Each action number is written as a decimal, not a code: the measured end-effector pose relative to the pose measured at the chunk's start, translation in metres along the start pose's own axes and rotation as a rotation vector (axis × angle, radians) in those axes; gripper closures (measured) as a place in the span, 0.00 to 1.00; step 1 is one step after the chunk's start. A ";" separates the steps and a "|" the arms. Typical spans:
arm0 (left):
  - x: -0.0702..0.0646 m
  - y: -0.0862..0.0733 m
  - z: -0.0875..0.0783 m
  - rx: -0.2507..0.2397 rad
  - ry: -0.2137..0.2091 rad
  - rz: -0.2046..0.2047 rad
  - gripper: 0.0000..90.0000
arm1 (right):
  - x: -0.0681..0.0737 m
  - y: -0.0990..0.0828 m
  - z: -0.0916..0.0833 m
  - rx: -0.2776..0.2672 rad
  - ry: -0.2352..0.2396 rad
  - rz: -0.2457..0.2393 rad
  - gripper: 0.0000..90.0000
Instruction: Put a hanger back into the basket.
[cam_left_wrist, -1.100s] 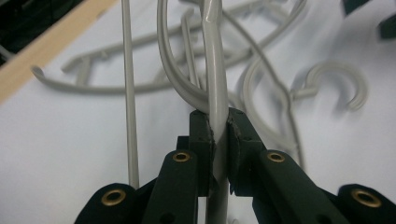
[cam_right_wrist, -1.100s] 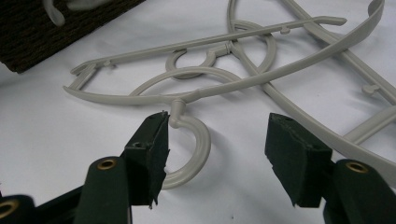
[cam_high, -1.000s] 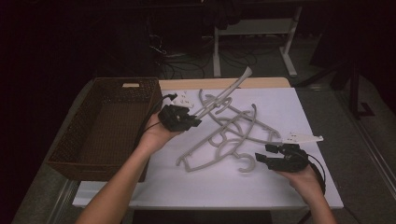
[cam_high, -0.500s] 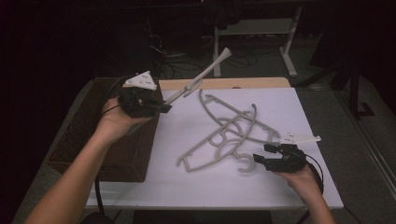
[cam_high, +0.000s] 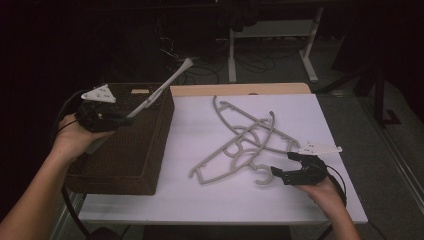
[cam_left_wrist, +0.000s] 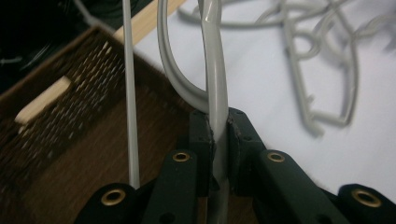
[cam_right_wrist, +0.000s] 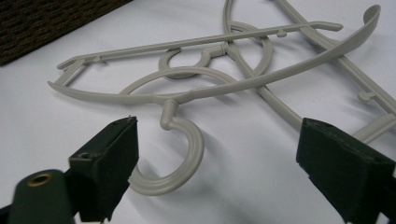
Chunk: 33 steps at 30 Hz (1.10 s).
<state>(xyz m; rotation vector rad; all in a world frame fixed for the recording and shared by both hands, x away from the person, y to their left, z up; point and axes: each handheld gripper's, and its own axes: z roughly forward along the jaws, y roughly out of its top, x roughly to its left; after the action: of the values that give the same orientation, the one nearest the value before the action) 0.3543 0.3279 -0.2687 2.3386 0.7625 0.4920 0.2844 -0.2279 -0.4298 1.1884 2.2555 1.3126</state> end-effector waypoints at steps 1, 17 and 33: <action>0.002 -0.005 -0.001 0.006 0.009 -0.004 0.91 | 0.001 -0.001 0.000 -0.007 -0.006 -0.004 0.06; 0.023 -0.053 -0.003 0.071 0.023 -0.061 0.91 | 0.000 -0.015 -0.003 0.020 -0.051 -0.032 0.00; 0.025 -0.083 0.011 0.120 -0.029 -0.135 0.91 | -0.001 -0.016 -0.002 0.027 -0.056 -0.035 0.00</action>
<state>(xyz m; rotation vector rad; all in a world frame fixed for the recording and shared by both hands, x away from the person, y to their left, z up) 0.3460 0.3920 -0.3276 2.3786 0.9520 0.3622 0.2756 -0.2336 -0.4416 1.1741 2.2510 1.2240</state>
